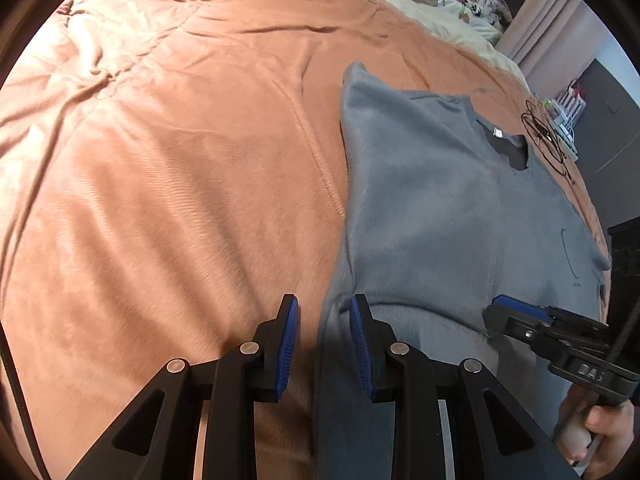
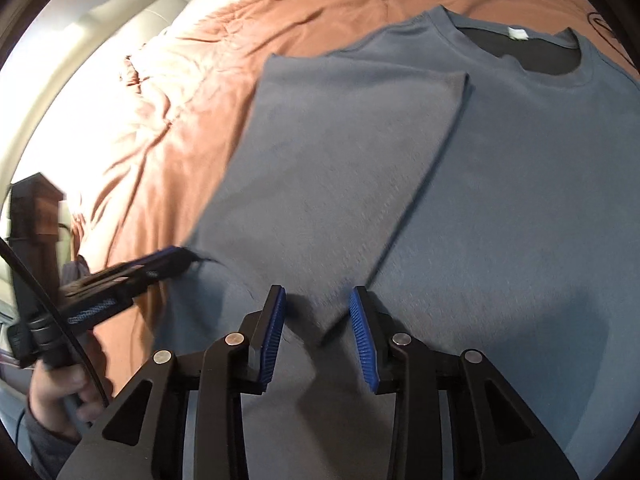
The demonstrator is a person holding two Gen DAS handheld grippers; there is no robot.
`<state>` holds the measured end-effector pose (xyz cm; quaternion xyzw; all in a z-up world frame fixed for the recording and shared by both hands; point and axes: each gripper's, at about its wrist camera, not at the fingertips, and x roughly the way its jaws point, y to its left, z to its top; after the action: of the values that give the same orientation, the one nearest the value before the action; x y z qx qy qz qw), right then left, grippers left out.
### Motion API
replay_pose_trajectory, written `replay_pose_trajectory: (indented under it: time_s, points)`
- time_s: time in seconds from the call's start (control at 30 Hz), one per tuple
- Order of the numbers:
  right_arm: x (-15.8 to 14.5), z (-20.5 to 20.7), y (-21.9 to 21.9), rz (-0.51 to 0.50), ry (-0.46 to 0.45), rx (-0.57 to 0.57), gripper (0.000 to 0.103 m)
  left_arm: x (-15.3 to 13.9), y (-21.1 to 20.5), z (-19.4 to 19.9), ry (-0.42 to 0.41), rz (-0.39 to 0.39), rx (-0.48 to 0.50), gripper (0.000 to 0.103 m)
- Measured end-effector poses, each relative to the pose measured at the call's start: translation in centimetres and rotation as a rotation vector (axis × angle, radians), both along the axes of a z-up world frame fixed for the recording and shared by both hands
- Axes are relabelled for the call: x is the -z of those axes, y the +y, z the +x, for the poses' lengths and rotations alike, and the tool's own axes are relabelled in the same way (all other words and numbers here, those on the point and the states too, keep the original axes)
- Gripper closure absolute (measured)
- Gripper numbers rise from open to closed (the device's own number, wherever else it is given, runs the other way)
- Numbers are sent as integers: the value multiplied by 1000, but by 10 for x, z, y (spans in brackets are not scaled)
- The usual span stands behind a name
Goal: Fold small clothes
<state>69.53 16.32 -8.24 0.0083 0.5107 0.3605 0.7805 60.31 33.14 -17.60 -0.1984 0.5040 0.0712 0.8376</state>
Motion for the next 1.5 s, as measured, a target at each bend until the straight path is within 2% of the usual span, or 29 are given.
replay_pose_trajectory:
  time_s: [0.1,0.27,0.53,0.57,0.6,0.63,0.67,0.7,0.77,0.83,0.93,1.07,1.3,1.5]
  points:
    - [-5,-6,-3,-17,-11,-5,72,-10,0,-14,-18,-15,-12,74]
    - [-20,-24,-23,-27,-42,25,72,-33,-7,-40,-50,4,-17,74]
    - [-70,-69,-85,-29,-140,75,72,-79,-30,-79,-120,25,-23,71]
    - [-77,-75,-93,-28,-150,81,70,-83,-33,-82,-125,30,-24,65]
    - [-84,-80,-102,-27,-161,87,59,-89,-38,-86,-132,39,-26,53]
    - [-89,-88,-109,-31,-175,96,48,-94,-42,-89,-143,48,-27,46]
    - [-95,-93,-117,-36,-196,109,29,-101,-49,-94,-162,59,-24,33]
    - [-100,-98,-123,-40,-216,120,26,-106,-53,-96,-180,70,-22,24]
    - [-112,-113,-138,-41,-251,133,25,-119,-65,-104,-220,93,-15,15]
    - [-119,-127,-149,-44,-265,139,20,-129,-74,-111,-248,89,-4,8]
    - [-128,-144,-171,-63,-302,159,18,-140,-86,-112,-267,42,37,7]
    - [-134,-162,-198,-82,-321,189,9,-152,-108,-115,-283,62,84,0]
    - [-146,-182,-247,-101,-358,251,9,-167,-147,-115,-321,46,146,0]
    - [-149,-194,-296,-41,-373,275,9,-174,-182,-106,-353,55,178,0]
